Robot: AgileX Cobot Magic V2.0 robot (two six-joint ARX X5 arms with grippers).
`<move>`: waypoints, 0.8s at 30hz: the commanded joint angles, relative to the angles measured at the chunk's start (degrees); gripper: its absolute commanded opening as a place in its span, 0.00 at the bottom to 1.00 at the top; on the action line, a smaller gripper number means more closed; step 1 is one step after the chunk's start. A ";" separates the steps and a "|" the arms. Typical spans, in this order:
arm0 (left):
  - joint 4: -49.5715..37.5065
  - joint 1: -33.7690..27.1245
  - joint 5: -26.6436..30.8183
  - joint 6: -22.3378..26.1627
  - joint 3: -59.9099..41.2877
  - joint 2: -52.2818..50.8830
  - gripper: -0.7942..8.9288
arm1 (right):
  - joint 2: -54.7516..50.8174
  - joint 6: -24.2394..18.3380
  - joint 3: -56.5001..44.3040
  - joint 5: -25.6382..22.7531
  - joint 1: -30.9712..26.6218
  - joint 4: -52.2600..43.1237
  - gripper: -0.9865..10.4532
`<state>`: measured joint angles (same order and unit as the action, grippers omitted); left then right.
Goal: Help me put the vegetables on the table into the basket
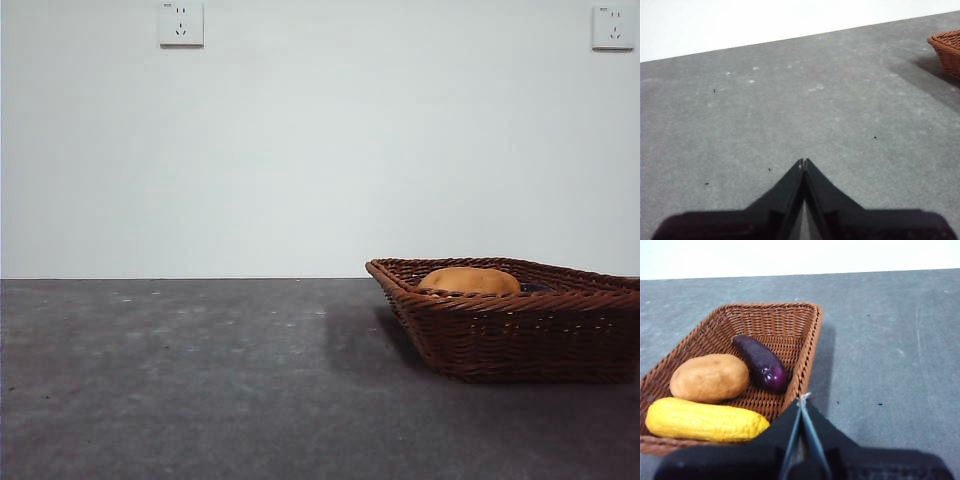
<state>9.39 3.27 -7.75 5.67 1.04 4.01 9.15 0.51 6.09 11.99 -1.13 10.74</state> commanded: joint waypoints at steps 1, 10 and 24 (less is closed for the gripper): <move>-0.26 -0.15 -0.15 -0.57 -0.59 0.02 0.08 | -2.38 0.61 -2.36 -0.07 0.04 0.22 0.09; -0.33 -0.15 -0.15 -0.57 -0.59 0.35 0.08 | -8.57 0.76 -5.05 -0.72 0.74 -0.42 0.09; -0.26 -0.15 -0.15 -0.57 -0.59 0.87 0.08 | -8.63 0.92 -4.98 -1.51 0.72 -0.22 0.09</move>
<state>9.37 3.27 -7.75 5.32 1.04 4.80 0.60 0.86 1.63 10.66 -0.38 10.70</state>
